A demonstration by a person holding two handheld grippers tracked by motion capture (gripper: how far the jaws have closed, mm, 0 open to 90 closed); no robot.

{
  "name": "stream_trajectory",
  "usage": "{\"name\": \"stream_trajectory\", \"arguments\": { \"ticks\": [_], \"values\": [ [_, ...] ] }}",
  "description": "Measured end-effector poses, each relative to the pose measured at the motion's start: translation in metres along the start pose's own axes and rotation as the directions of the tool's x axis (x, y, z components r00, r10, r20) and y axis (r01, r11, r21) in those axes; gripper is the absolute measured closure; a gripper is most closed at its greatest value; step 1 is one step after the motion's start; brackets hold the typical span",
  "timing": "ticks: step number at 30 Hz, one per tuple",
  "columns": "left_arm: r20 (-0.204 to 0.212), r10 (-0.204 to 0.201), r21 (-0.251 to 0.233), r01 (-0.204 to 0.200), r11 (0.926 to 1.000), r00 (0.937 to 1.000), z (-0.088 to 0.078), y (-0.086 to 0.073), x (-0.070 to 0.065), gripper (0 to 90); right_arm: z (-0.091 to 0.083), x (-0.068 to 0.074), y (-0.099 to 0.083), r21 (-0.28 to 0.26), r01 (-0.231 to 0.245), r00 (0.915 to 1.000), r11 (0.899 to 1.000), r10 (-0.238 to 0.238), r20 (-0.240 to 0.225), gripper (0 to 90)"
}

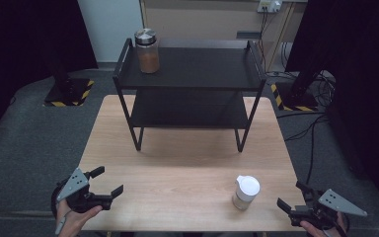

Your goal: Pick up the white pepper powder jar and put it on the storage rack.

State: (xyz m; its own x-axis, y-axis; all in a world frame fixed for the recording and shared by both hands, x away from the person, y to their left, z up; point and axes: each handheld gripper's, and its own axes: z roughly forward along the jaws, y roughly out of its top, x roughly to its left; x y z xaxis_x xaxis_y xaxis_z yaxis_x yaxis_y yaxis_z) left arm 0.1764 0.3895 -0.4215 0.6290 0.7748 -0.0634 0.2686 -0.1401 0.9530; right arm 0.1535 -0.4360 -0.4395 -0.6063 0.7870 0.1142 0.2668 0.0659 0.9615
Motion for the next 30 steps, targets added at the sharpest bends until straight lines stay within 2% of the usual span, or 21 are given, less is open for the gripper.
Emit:
{"name": "stream_trajectory", "arguments": {
  "ticks": [9, 20, 22, 30],
  "values": [
    [-0.012, -0.028, -0.027, 0.027, 0.9993, 0.9995, -0.005, -0.003, 0.002, 1.1, -0.004, -0.001, 0.004, -0.009, 0.008, 1.0000, 1.000, -0.008, -0.003, 0.7],
    [-0.016, -0.029, -0.015, 0.029, 0.9995, 0.9994, -0.003, -0.002, 0.002, 0.8, -0.013, -0.007, 0.024, -0.012, 0.003, 0.9993, 1.000, -0.003, -0.037, 1.3],
    [-0.016, -0.029, -0.016, 0.028, 0.9995, 0.9995, -0.002, -0.002, 0.002, 0.8, -0.016, -0.006, 0.031, -0.002, 0.003, 0.9990, 1.000, -0.003, -0.044, 1.3],
    [-0.013, -0.023, -0.010, 0.023, 0.9997, 0.9996, -0.001, -0.002, 0.002, 0.7, -0.024, -0.004, 0.073, 0.056, 0.059, 0.9954, 0.997, -0.054, -0.078, 1.3]
  ]
}}
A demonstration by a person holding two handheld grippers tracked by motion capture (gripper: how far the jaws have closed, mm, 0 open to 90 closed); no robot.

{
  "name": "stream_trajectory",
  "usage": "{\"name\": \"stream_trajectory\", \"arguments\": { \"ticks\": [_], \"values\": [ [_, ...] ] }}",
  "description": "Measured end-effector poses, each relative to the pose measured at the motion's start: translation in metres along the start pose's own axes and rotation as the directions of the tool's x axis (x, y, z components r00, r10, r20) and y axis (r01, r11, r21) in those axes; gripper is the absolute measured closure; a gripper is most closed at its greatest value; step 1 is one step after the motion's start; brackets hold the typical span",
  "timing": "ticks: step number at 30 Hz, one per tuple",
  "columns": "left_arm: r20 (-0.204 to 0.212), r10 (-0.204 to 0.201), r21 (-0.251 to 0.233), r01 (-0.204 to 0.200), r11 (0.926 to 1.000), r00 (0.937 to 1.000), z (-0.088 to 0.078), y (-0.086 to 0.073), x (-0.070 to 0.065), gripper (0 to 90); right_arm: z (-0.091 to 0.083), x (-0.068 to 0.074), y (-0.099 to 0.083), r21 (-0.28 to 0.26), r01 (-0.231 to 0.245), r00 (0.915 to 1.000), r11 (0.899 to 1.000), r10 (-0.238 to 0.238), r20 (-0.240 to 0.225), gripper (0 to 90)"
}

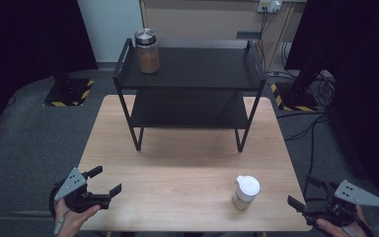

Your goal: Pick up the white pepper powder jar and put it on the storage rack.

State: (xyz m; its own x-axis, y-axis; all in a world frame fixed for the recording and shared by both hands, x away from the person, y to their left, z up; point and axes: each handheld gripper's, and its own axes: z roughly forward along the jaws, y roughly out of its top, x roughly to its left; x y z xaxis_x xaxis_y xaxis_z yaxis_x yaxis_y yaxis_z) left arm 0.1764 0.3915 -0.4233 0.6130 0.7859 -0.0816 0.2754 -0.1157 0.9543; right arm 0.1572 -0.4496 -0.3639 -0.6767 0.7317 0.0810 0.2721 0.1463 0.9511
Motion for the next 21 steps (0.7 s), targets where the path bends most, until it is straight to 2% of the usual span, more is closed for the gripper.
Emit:
{"name": "stream_trajectory", "arguments": {
  "ticks": [7, 14, 21],
  "values": [
    [0.005, 0.001, 0.005, -0.001, 1.0000, 1.0000, 0.001, 0.001, 0.001, 0.7, 0.000, 0.002, 0.033, 0.043, 0.045, 0.9982, 0.998, -0.043, -0.041, 1.3],
    [0.005, -0.003, 0.001, 0.003, 1.0000, 1.0000, 0.000, 0.000, 0.001, 0.7, 0.012, 0.004, 0.064, 0.092, 0.105, 0.9912, 0.990, -0.097, -0.090, 1.8],
    [0.015, 0.000, 0.004, 0.000, 1.0000, 0.9999, 0.001, 0.000, 0.001, 0.8, 0.029, 0.005, 0.077, 0.137, 0.135, 0.9858, 0.981, -0.119, -0.119, 2.6]
  ]
}}
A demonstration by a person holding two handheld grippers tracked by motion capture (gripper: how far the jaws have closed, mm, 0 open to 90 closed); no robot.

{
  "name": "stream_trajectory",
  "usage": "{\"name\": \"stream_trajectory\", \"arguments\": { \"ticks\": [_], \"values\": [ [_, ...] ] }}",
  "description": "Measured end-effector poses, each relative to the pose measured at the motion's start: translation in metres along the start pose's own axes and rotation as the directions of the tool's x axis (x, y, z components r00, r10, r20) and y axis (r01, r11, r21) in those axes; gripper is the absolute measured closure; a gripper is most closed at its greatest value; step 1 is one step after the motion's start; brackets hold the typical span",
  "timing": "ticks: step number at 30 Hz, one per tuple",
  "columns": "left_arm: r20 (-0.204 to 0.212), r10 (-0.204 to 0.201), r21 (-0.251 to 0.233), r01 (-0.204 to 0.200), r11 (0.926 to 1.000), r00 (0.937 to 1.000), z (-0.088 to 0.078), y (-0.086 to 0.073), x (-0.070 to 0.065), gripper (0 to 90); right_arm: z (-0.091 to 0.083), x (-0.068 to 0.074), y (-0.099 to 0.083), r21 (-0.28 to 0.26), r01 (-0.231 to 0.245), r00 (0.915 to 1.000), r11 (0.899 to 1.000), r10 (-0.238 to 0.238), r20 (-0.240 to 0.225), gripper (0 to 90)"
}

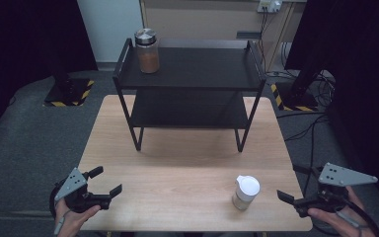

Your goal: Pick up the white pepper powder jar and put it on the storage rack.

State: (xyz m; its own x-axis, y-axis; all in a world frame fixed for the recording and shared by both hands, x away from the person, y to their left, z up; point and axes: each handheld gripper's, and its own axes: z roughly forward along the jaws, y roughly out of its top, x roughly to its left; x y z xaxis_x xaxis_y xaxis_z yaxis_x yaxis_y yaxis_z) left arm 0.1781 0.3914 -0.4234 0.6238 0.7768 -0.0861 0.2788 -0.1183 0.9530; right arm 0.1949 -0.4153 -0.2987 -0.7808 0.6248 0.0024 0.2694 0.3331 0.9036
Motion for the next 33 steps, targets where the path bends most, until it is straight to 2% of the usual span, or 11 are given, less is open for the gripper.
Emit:
{"name": "stream_trajectory", "arguments": {
  "ticks": [6, 16, 21, 25, 28, 33],
  "values": [
    [0.006, 0.002, 0.004, -0.002, 1.0000, 1.0000, 0.001, 0.000, 0.000, 0.8, 0.016, -0.001, 0.007, 0.036, 0.015, 0.9992, 0.999, -0.014, -0.037, 2.7],
    [0.008, 0.003, 0.004, -0.003, 1.0000, 1.0000, 0.001, 0.000, 0.000, 0.8, 0.042, -0.001, 0.011, 0.096, 0.038, 0.9978, 0.995, -0.032, -0.057, 3.8],
    [0.010, 0.004, 0.005, -0.004, 1.0000, 0.9999, 0.000, 0.000, 0.001, 0.8, 0.056, 0.001, 0.008, 0.120, 0.048, 0.9975, 0.992, -0.041, -0.058, 4.0],
    [0.013, 0.007, 0.006, -0.007, 1.0000, 0.9999, 0.001, 0.001, 0.001, 0.9, 0.065, 0.001, 0.002, 0.128, 0.038, 0.9980, 0.991, -0.032, -0.055, 4.9],
    [0.016, 0.009, 0.007, -0.009, 0.9999, 0.9998, 0.002, 0.001, 0.001, 0.9, 0.071, -0.001, -0.004, 0.130, 0.013, 0.9983, 0.991, -0.005, -0.058, 4.9],
    [0.016, 0.009, 0.010, -0.009, 0.9999, 0.9998, 0.002, 0.001, 0.001, 0.9, 0.080, 0.002, -0.011, 0.133, 0.015, 0.9990, 0.991, -0.010, -0.043, 6.0]
  ]
}}
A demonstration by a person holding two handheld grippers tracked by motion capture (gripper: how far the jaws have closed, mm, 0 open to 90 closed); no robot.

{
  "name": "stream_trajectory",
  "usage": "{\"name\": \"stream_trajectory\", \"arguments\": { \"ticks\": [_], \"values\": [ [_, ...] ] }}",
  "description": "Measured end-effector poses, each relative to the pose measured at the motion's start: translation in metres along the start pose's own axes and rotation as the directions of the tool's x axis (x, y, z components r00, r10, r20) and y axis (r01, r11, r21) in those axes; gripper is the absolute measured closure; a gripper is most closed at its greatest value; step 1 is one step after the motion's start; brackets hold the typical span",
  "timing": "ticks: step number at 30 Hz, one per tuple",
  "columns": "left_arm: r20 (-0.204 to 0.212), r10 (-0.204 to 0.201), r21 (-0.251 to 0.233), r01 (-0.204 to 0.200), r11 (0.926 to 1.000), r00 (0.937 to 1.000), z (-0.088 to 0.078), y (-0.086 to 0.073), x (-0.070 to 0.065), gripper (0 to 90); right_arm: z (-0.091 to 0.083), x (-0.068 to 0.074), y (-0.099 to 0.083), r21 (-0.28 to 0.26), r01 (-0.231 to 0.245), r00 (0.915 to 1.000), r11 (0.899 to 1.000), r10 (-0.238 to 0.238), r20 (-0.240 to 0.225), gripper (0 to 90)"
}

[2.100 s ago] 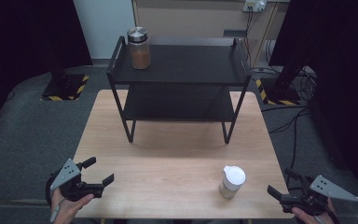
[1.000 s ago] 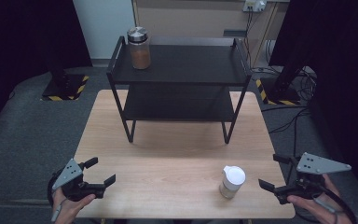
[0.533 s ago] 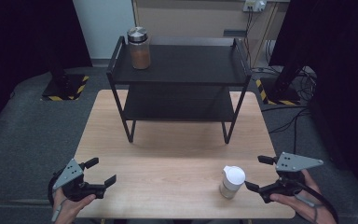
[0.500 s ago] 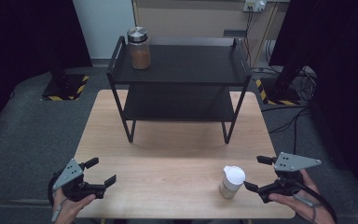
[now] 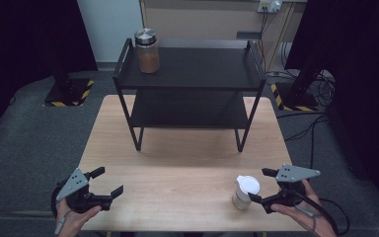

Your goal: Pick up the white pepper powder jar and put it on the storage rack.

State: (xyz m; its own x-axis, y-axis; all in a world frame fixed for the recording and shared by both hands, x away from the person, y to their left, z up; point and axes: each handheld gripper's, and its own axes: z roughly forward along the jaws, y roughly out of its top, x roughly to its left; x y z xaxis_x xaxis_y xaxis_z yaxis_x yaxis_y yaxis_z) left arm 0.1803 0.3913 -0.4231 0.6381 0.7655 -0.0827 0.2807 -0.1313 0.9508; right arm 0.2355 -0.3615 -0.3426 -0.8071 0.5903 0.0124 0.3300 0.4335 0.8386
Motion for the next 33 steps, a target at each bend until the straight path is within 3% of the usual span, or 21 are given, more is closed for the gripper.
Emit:
{"name": "stream_trajectory", "arguments": {
  "ticks": [16, 24, 33],
  "values": [
    [0.004, 0.001, 0.004, -0.001, 1.0000, 1.0000, 0.001, 0.000, 0.000, 0.9, 0.030, 0.005, -0.016, 0.017, -0.028, 0.9996, 0.999, 0.028, -0.010, 14.5],
    [0.001, 0.001, 0.003, -0.001, 1.0000, 1.0000, 0.000, 0.000, 0.000, 0.9, 0.035, 0.007, -0.023, -0.009, -0.020, 0.9998, 1.000, 0.020, 0.000, 29.4],
    [0.000, 0.000, 0.002, 0.000, 1.0000, 1.0000, -0.001, 0.000, 0.000, 0.9, 0.034, 0.015, -0.027, -0.025, -0.002, 0.9994, 1.000, 0.003, 0.034, 31.2]
  ]
}}
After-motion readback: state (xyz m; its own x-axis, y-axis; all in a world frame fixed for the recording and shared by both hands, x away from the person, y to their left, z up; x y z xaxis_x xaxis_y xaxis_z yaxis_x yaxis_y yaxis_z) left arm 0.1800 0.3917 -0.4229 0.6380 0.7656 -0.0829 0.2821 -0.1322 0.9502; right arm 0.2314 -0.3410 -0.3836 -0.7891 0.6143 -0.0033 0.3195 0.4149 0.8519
